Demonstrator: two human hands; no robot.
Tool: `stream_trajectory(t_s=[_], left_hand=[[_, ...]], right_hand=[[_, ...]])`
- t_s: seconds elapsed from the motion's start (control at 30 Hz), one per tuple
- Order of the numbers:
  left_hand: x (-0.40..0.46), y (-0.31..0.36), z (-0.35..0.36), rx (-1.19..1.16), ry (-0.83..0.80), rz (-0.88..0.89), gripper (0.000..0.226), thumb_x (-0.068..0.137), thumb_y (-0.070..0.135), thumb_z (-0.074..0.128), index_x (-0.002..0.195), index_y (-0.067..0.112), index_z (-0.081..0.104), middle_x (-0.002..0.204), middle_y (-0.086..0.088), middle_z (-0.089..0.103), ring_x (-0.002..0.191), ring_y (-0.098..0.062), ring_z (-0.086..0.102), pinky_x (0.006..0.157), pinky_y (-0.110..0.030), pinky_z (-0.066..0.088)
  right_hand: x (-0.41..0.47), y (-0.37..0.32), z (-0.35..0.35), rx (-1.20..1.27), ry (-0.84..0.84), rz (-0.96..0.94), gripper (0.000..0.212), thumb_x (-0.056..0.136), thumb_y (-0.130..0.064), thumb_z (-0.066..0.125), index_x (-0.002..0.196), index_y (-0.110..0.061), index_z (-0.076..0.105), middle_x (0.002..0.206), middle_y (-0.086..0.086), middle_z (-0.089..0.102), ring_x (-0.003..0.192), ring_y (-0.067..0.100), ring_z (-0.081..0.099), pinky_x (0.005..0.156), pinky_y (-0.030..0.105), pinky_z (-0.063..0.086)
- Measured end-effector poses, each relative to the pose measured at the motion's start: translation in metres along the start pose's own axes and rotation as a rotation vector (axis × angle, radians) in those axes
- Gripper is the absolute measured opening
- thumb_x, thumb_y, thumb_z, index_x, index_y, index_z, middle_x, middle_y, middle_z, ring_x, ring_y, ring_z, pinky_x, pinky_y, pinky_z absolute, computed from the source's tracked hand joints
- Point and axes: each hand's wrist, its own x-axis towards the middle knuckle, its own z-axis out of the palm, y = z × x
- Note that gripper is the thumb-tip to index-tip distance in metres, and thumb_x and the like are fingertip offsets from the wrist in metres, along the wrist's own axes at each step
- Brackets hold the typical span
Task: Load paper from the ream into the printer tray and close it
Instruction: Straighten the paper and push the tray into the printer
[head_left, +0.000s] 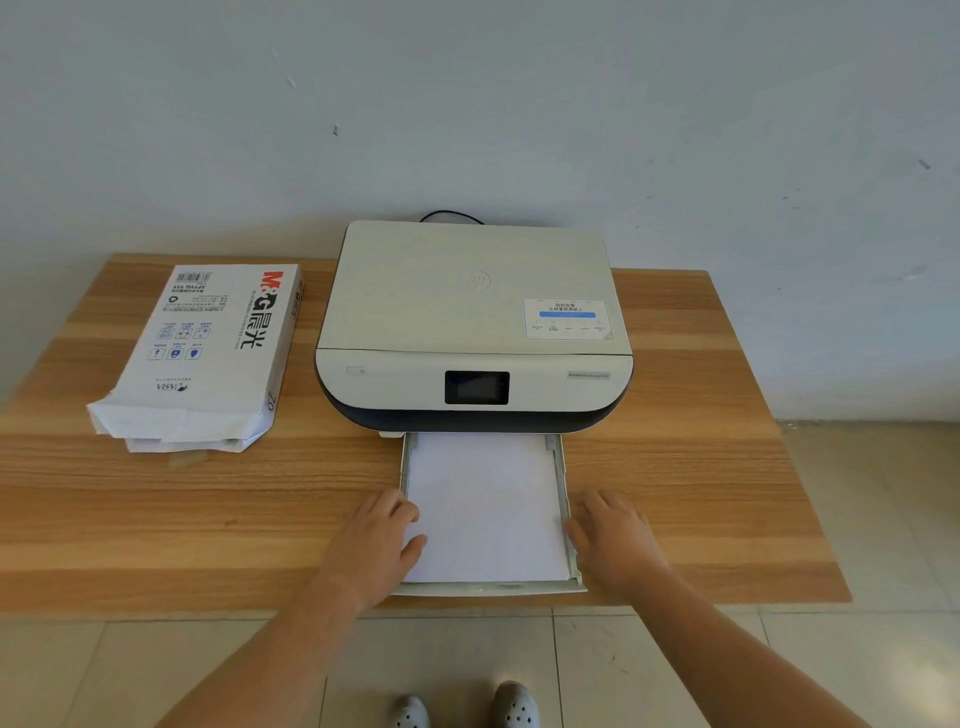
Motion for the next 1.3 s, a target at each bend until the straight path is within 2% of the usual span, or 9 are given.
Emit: stream_trajectory(t_s=[0.17, 0.3, 0.43, 0.67, 0.9, 1.03, 1.13, 1.23, 1.3], left_hand=[[-0.023, -0.005, -0.001, -0.006, -0.057, 0.040, 0.050, 0.086, 0.061, 0.042, 0.124, 0.028, 0.048, 0.131, 0.013, 0.038, 0.121, -0.008, 0.037, 0.103, -0.025, 0.031], [-0.037, -0.002, 0.000, 0.051, -0.164, 0.059, 0.074, 0.076, 0.078, 0.039, 0.134, 0.033, 0.038, 0.148, 0.013, 0.025, 0.138, -0.011, 0.021, 0.114, -0.033, 0.017], [-0.039, 0.003, 0.003, 0.114, -0.174, 0.057, 0.079, 0.073, 0.074, 0.049, 0.138, 0.032, 0.035, 0.154, 0.009, 0.021, 0.141, -0.016, 0.017, 0.116, -0.036, 0.010], [-0.033, 0.012, 0.005, 0.180, -0.171, 0.016, 0.075, 0.080, 0.060, 0.056, 0.143, 0.031, 0.027, 0.157, 0.007, 0.012, 0.143, -0.017, 0.012, 0.117, -0.039, 0.009], [-0.030, 0.010, 0.007, 0.210, -0.138, 0.000, 0.081, 0.080, 0.063, 0.054, 0.146, 0.031, 0.021, 0.158, 0.006, 0.010, 0.145, -0.019, 0.009, 0.118, -0.043, 0.005], [-0.027, 0.006, 0.012, 0.269, -0.136, -0.006, 0.088, 0.079, 0.066, 0.050, 0.149, 0.032, 0.010, 0.160, 0.006, -0.003, 0.146, -0.020, -0.006, 0.117, -0.043, -0.006], [-0.028, 0.002, 0.014, 0.316, -0.198, -0.013, 0.097, 0.065, 0.073, 0.052, 0.146, 0.026, 0.025, 0.156, -0.002, 0.026, 0.144, -0.022, 0.007, 0.111, -0.048, 0.000], [-0.028, 0.000, 0.015, 0.326, -0.201, 0.007, 0.099, 0.063, 0.074, 0.043, 0.145, 0.022, 0.023, 0.154, -0.004, 0.028, 0.143, -0.027, 0.016, 0.109, -0.051, 0.006], [-0.026, -0.001, 0.017, 0.331, -0.199, 0.020, 0.099, 0.063, 0.074, 0.042, 0.145, 0.021, 0.024, 0.155, -0.006, 0.029, 0.143, -0.028, 0.017, 0.110, -0.053, 0.008]], right_hand=[[-0.023, 0.005, -0.002, -0.078, -0.031, -0.144, 0.063, 0.086, -0.068, 0.041, 0.139, -0.033, 0.037, 0.142, -0.011, 0.038, 0.133, 0.014, 0.033, 0.112, 0.039, 0.028], [-0.038, 0.009, 0.005, -0.137, -0.110, -0.237, 0.091, 0.072, -0.083, 0.042, 0.147, -0.038, 0.018, 0.158, -0.010, 0.015, 0.146, 0.014, 0.008, 0.119, 0.041, 0.010], [-0.040, 0.014, 0.016, -0.233, -0.157, -0.233, 0.106, 0.068, -0.083, 0.045, 0.151, -0.036, -0.001, 0.161, -0.006, -0.004, 0.147, 0.018, -0.013, 0.116, 0.040, -0.007], [-0.037, 0.012, 0.024, -0.252, -0.087, -0.190, 0.105, 0.076, -0.074, 0.045, 0.148, -0.031, -0.018, 0.161, -0.003, -0.013, 0.143, 0.017, -0.026, 0.116, 0.040, -0.013], [-0.033, 0.010, 0.025, -0.254, -0.048, -0.181, 0.106, 0.077, -0.079, 0.040, 0.149, -0.026, -0.017, 0.160, -0.004, -0.016, 0.142, 0.017, -0.027, 0.116, 0.041, -0.016], [-0.029, 0.010, 0.024, -0.304, -0.051, -0.204, 0.106, 0.076, -0.079, 0.039, 0.149, -0.026, -0.017, 0.159, -0.004, -0.017, 0.142, 0.017, -0.029, 0.110, 0.037, -0.026], [-0.026, 0.010, 0.026, -0.313, -0.090, -0.168, 0.112, 0.070, -0.082, 0.043, 0.151, -0.025, -0.010, 0.161, 0.004, 0.009, 0.145, 0.020, -0.017, 0.112, 0.041, -0.015], [-0.023, 0.007, 0.027, -0.338, -0.084, -0.194, 0.115, 0.068, -0.080, 0.045, 0.150, -0.026, -0.014, 0.160, 0.004, 0.005, 0.145, 0.019, -0.019, 0.112, 0.043, -0.011], [-0.021, 0.006, 0.025, -0.332, -0.078, -0.203, 0.117, 0.066, -0.080, 0.047, 0.152, -0.024, -0.008, 0.160, 0.005, 0.010, 0.146, 0.020, -0.014, 0.112, 0.045, -0.006]])
